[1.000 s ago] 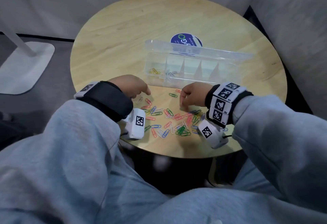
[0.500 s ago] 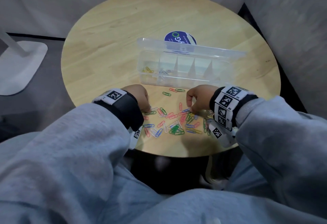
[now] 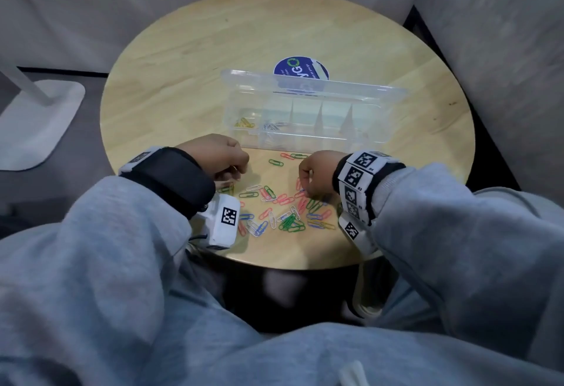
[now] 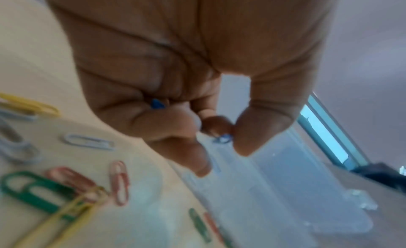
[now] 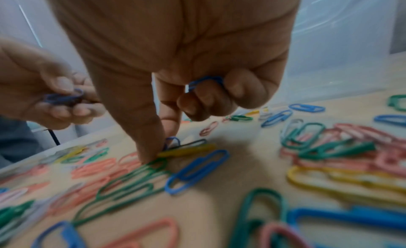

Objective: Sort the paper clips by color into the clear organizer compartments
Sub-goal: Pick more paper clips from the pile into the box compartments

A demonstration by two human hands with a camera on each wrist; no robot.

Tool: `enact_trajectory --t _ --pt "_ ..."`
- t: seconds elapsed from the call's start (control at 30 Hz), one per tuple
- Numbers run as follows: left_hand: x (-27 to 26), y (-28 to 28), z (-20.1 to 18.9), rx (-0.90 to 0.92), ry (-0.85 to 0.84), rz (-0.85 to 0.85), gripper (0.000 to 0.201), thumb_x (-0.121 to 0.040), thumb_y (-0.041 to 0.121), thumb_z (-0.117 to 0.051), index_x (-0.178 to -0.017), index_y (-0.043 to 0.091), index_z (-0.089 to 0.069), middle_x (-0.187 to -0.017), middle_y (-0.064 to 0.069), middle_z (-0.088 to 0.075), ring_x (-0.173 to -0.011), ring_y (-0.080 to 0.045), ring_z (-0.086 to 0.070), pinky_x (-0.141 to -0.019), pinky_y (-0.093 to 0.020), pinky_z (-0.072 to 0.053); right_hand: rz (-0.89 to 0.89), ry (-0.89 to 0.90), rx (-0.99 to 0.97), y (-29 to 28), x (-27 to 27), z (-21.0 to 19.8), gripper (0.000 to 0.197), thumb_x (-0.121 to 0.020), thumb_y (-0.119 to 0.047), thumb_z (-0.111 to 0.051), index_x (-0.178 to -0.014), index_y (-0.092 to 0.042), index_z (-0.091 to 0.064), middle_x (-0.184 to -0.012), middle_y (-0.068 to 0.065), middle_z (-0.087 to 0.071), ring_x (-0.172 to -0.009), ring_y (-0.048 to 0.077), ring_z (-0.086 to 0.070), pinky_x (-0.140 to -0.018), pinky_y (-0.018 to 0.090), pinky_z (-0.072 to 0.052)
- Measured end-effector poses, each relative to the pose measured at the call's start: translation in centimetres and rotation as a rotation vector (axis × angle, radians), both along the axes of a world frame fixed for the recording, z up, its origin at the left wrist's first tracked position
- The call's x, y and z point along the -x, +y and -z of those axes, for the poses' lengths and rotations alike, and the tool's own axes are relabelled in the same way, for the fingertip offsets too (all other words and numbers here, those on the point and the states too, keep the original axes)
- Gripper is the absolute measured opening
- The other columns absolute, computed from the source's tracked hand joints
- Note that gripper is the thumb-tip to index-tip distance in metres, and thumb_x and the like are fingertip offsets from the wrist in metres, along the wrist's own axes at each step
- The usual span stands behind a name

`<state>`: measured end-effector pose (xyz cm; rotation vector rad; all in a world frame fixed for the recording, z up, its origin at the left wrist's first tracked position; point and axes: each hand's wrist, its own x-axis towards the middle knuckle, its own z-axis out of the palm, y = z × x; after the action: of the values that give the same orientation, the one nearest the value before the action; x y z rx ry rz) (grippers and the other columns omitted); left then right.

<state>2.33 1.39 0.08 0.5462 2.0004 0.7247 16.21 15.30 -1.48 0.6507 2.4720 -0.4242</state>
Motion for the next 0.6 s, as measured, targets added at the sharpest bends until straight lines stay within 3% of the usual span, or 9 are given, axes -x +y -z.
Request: enact_trajectory --t 0.13,0.23,0.3,0.4,0.47,0.53,0.6 --pt "-0.4 -0.4 -0.9 -0.155 -0.153 -0.105 0.035 -0.085 -0.011 -0.043 -0.059 0.013 -0.036 -0.062 -0.012 -0.051 -0.038 -0.011 -0.049 -0.034 -0.012 -0.033 0.035 0.0 0.01 0.2 -0.3 0.0 0.012 -0.078 -0.011 -0.064 -0.073 -0.02 -0.058 -0.085 0.0 -0.064 -0.075 0.018 -0.056 -0.067 0.027 -0.051" --pt "-1.2 -0.4 -1.1 -0.159 -0.229 -0.115 0.03 -0.086 -0.006 -0.039 -0.068 0.017 -0.043 -0.056 -0.006 -0.046 -0.035 -0.009 -0.04 -0.038 -0.012 -0.028 0.199 0.094 0.148 0.9 -1.6 -0.3 0.023 -0.076 -0.013 -0.072 -0.063 -0.021 -0.054 -0.065 -0.006 -0.057 -0.061 0.011 -0.052 -0.059 0.022 -0.045" --pt "-1.7 -0.2 -1.1 -0.091 -0.207 -0.071 0.026 -0.087 -0.001 -0.04 -0.071 0.019 -0.046 -0.053 -0.001 -0.041 -0.034 -0.008 -0.034 -0.038 -0.011 -0.023 0.307 0.163 0.234 1.5 -2.5 -0.5 0.022 -0.074 -0.018 -0.075 -0.063 -0.021 -0.057 -0.059 -0.008 -0.056 -0.057 0.009 -0.05 -0.062 0.023 -0.046" --pt "-2.5 0.3 -0.7 0.068 0.023 0.165 0.021 -0.087 0.01 -0.054 -0.069 0.019 -0.048 -0.056 0.0 -0.039 -0.036 -0.009 -0.033 -0.039 -0.014 -0.023 0.422 0.261 0.334 2.2 -3.3 -0.6 0.021 -0.076 -0.018 -0.074 -0.062 -0.022 -0.06 -0.052 -0.012 -0.056 -0.052 0.004 -0.049 -0.054 0.019 -0.043" --pt "-2.9 0.2 -0.4 0.188 0.295 0.354 0.017 -0.081 0.018 -0.064 -0.069 0.02 -0.053 -0.059 0.003 -0.046 -0.052 -0.014 -0.042 -0.049 -0.02 -0.032 0.474 0.294 0.367 2.3 -3.6 -0.6 0.022 -0.078 -0.012 -0.071 -0.062 -0.022 -0.059 -0.042 -0.014 -0.055 -0.04 -0.001 -0.048 -0.043 0.012 -0.038" --pt "-3.4 -0.1 -0.3 0.278 0.444 0.452 0.011 -0.075 0.015 -0.064 -0.07 0.02 -0.057 -0.061 0.006 -0.052 -0.062 -0.015 -0.048 -0.057 -0.021 -0.036 0.546 0.307 0.404 2.3 -3.8 -0.5 0.025 -0.078 -0.01 -0.07 -0.061 -0.021 -0.056 -0.043 -0.008 -0.051 -0.039 0.009 -0.043 -0.039 0.015 -0.033" --pt "-3.6 -0.2 0.0 0.341 0.476 0.496 0.01 -0.071 0.01 -0.061 -0.069 0.019 -0.058 -0.06 0.006 -0.054 -0.06 -0.015 -0.049 -0.057 -0.02 -0.037 0.612 0.324 0.492 2.2 -3.8 -0.3 0.029 -0.079 -0.005 -0.067 -0.058 -0.018 -0.051 -0.05 0.003 -0.046 -0.045 0.017 -0.036 -0.046 0.021 -0.029"
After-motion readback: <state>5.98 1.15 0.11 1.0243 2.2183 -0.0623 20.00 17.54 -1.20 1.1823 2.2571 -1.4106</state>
